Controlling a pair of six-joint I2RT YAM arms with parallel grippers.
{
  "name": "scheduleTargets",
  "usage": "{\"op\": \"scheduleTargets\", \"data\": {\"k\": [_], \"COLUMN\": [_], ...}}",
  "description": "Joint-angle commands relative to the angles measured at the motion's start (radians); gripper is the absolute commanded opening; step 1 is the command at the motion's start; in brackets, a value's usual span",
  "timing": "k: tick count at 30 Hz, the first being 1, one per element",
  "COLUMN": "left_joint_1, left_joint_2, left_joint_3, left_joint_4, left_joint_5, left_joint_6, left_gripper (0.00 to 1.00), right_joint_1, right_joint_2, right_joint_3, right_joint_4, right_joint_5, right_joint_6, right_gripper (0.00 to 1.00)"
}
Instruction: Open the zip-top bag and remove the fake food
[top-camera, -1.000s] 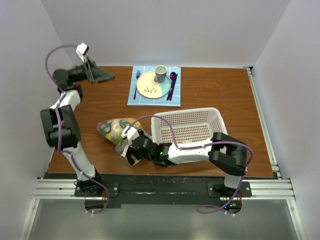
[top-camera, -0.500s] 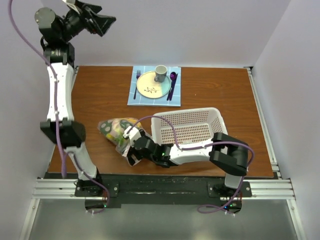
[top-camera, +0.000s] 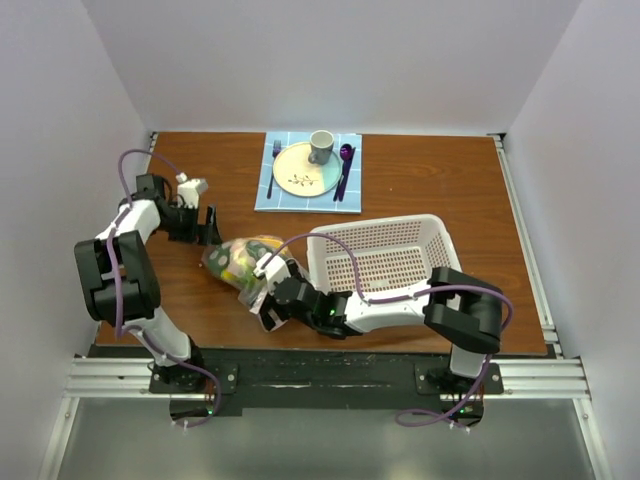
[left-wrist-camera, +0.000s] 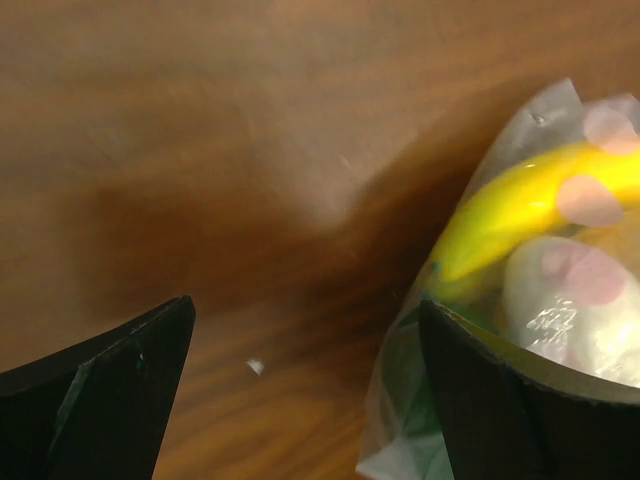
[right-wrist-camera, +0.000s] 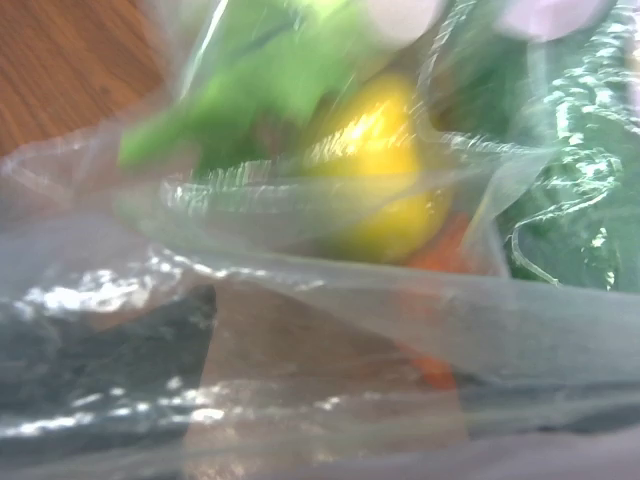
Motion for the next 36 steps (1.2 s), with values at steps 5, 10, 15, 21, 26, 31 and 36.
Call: {"op": "scheduleTargets", "data": {"k": [5, 10, 15, 21, 26, 31, 36], "left_joint_1": [-0.033, -0.046, -0.059, -0.126, -0.152, -0.155, -0.152], "left_joint_2": [-0.099, -0.103, -0.115, -0.108, -0.111, -0.121, -0.163], "left_joint_3": [0.038, 0.017, -0.060, -0.089, -0.109, -0.135, -0.173], "left_joint_4": [0.074, 0.072, 0.159, 0.155, 0.138, 0.123, 0.095], "left_joint_5": [0.061, 0.130, 0.123, 0.103, 0.109, 0.098, 0.092], "left_joint_6": [0.048, 0.040, 0.014, 0.015, 0.057, 0.098, 0.133], "left_gripper": [1.00, 1.00, 1.00, 1.00, 1.00, 0.98, 0.74], "right_joint_1": [0.007, 0.024, 0.044, 0.056, 0.058, 0.058, 0.058], "right_joint_2": [0.007, 0.041, 0.073, 0.107, 0.123, 0.113, 0.091], "right_joint_3": [-0.024, -0.016, -0.010, -0.001, 0.002, 0.001, 0.016], "right_joint_4": [-0.040, -0.036, -0.020, -0.011, -0.005, -0.007, -0.022], "right_joint_5": [0.025, 0.005, -0.004, -0.020, -0.026, 0.005, 0.042], "right_joint_6": [0.036, 0.019, 0.004, 0.002, 0.001, -0.005, -0.025], "right_gripper": [0.99, 0.99, 0.99, 0.99, 0.99, 0.99, 0.99]}}
